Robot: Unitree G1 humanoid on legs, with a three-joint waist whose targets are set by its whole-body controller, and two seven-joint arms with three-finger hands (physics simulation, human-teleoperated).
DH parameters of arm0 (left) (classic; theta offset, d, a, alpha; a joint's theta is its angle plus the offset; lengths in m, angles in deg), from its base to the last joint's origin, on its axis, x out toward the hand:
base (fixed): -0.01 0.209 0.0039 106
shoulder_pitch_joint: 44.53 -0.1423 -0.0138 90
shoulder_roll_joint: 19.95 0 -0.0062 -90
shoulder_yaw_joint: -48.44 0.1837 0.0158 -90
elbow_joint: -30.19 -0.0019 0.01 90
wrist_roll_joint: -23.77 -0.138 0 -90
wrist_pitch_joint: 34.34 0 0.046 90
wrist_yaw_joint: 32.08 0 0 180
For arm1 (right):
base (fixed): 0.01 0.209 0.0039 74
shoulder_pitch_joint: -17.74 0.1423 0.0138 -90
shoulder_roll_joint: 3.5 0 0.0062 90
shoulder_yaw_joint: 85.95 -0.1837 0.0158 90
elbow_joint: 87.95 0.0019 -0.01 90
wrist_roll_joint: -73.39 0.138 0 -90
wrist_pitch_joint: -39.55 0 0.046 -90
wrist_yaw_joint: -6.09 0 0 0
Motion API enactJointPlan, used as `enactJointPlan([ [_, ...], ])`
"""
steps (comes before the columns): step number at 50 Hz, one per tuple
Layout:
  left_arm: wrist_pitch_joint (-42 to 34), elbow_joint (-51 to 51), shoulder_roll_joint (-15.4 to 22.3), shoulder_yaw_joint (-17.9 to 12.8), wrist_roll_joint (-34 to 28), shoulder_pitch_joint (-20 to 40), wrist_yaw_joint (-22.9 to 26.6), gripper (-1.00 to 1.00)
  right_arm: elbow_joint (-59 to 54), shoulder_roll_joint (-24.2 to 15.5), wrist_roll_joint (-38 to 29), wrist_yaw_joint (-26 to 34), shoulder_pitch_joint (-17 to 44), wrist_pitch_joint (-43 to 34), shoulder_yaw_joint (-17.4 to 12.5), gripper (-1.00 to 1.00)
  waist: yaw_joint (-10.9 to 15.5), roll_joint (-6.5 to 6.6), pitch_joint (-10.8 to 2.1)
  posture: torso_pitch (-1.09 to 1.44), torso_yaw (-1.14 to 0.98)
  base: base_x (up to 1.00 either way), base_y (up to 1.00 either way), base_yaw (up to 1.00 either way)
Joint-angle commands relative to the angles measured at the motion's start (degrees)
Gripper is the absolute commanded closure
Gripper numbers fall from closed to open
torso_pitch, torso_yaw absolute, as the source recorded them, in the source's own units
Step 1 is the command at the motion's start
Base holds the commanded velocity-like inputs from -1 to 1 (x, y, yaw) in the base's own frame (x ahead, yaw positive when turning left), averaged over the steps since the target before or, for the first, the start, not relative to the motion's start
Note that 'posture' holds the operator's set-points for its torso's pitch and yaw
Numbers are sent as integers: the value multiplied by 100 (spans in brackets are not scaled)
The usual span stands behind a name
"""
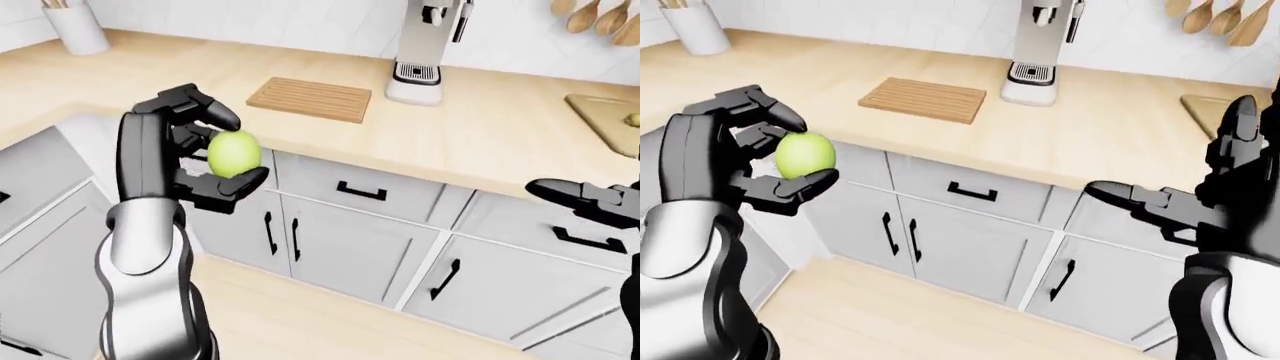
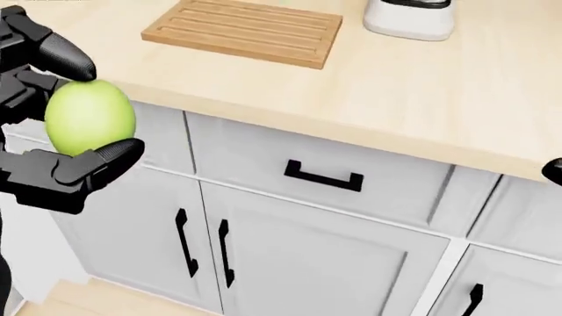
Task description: Place the lime and the date on separate cutting boards.
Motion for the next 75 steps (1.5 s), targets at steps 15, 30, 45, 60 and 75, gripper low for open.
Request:
enactJointPlan([
  [15, 407, -125, -55, -16, 252, 69, -223, 100, 28, 84, -9, 57, -168, 489, -53, -100, -217, 449, -199, 0, 0, 22, 51, 0],
  [30, 390, -49, -45, 59, 325, 3, -326, 100, -178, 406, -237, 516, -449, 695, 141, -100, -90, 232, -127, 0, 0, 3, -4, -53],
  [45, 288, -26, -15, 74, 217, 127, -190, 100, -118, 426, -287, 546, -368, 694, 187, -100, -280, -41, -150, 0, 0, 0, -27, -27],
  [60, 335, 14, -52, 66, 227, 68, -175, 100, -136, 362, -115, 469, -438, 836, -78, -100, -175, 739, 30, 0, 0, 18, -8, 0],
  [75, 233, 68, -13, 87, 209, 158, -149, 100, -100, 263, 122, 368, -502, 856, -201, -100, 7, 124, -109, 0, 0, 55, -12, -27],
])
